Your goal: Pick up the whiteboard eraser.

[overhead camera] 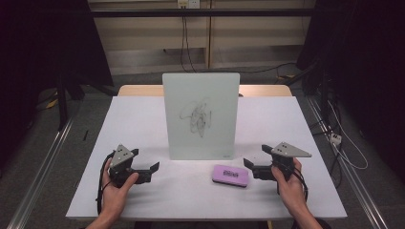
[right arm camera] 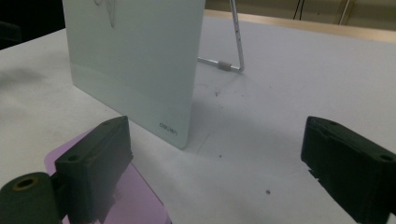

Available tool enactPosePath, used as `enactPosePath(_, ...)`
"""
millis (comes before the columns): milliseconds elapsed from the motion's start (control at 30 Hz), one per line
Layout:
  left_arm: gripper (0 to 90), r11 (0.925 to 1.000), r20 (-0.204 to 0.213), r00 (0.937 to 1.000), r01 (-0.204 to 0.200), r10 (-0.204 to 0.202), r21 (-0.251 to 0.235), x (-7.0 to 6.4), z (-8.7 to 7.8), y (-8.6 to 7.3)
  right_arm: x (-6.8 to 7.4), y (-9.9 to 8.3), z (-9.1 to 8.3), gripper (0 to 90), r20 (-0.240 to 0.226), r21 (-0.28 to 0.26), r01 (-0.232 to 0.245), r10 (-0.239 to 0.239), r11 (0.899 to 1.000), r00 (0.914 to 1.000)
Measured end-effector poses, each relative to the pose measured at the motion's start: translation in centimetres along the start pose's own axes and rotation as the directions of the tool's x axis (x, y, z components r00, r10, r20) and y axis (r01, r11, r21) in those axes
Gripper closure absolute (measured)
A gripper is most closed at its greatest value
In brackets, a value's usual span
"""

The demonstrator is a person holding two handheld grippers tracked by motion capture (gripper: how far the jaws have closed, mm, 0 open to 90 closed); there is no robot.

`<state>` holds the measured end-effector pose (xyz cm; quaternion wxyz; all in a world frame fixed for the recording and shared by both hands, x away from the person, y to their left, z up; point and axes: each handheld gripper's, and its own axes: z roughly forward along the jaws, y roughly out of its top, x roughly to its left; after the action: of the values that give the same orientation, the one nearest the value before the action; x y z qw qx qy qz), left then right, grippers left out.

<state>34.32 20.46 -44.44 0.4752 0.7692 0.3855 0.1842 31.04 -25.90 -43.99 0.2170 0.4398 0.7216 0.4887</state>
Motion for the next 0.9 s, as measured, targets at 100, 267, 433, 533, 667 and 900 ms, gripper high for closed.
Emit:
enactPosePath(100,5.3,1.0,-0.001,1.0,-0.002,0.002,0.002,0.1,0.0,-0.1,0.5,0.9,0.1,7.8,-0.008,0.016,0.028,-0.028,0.999,0.9996)
enactPosePath(267,5.3,1.0,-0.001,1.0,0.002,-0.002,0.001,0.0,-0.1,-0.1,1.6,2.9,0.8,6.9,-0.116,0.083,0.121,-0.111,0.989,0.9871)
enactPosePath(433,5.3,1.0,0.004,1.0,0.001,-0.001,0.003,0.1,0.1,0.0,2.2,4.6,2.2,7.5,-0.19,0.119,0.173,-0.148,0.978,0.9705)
enactPosePath(533,5.3,1.0,0.004,1.0,0.005,-0.005,0.004,0.1,0.1,-0.1,2.4,5.2,3.1,9.3,-0.234,0.151,0.203,-0.165,0.967,0.9582)
enactPosePath(667,5.3,1.0,0.002,1.0,0.005,-0.005,0.004,0.2,0.0,-0.1,2.4,5.5,3.9,9.3,-0.28,0.159,0.193,-0.143,0.968,0.9492)
enactPosePath(900,5.3,1.0,0.008,1.0,0.003,-0.003,0.002,0.2,-0.2,-0.1,2.4,4.5,4.1,13.8,-0.317,0.23,0.217,-0.138,0.948,0.9382)
